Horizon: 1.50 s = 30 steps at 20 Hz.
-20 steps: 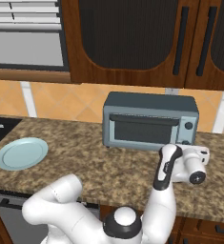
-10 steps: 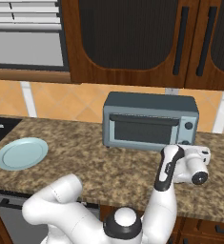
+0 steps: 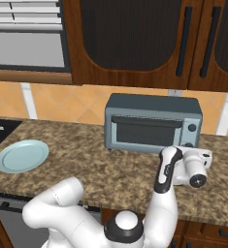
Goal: Pick up the kebab skewer and baguette bread, and place them inside the toaster oven. Close the toaster oven door and start by setting the timer.
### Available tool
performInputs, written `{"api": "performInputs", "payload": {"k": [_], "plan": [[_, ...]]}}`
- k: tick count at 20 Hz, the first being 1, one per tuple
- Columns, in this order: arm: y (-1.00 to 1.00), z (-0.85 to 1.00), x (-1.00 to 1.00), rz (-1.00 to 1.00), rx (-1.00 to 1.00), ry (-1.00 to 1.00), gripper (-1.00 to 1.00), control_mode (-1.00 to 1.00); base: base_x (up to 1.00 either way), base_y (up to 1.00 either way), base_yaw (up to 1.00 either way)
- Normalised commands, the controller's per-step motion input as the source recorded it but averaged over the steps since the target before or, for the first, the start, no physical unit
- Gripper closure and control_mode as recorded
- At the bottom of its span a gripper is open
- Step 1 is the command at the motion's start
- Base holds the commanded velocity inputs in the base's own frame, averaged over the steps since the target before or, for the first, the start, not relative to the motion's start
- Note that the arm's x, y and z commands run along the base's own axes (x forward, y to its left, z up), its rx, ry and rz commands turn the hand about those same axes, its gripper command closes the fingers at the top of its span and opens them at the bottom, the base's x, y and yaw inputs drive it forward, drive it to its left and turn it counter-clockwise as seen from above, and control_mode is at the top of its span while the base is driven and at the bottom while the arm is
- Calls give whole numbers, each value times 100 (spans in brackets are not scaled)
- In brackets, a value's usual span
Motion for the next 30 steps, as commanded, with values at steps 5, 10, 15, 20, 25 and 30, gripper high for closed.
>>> {"api": "performInputs", "payload": {"k": [5, 10, 15, 20, 25, 30], "plan": [[2, 0, 0, -10, 0, 0, 100, -100, 0, 0, 0], [0, 0, 0, 0, 0, 0, 100, -100, 0, 0, 0], [0, 0, 0, 0, 9, 0, 100, -100, 0, 0, 0], [0, 0, 0, 0, 13, 0, 100, -100, 0, 0, 0], [0, 0, 0, 0, 14, 0, 100, -100, 0, 0, 0], [0, 0, -1, 0, 15, 0, 100, -100, 0, 0, 0]]}}
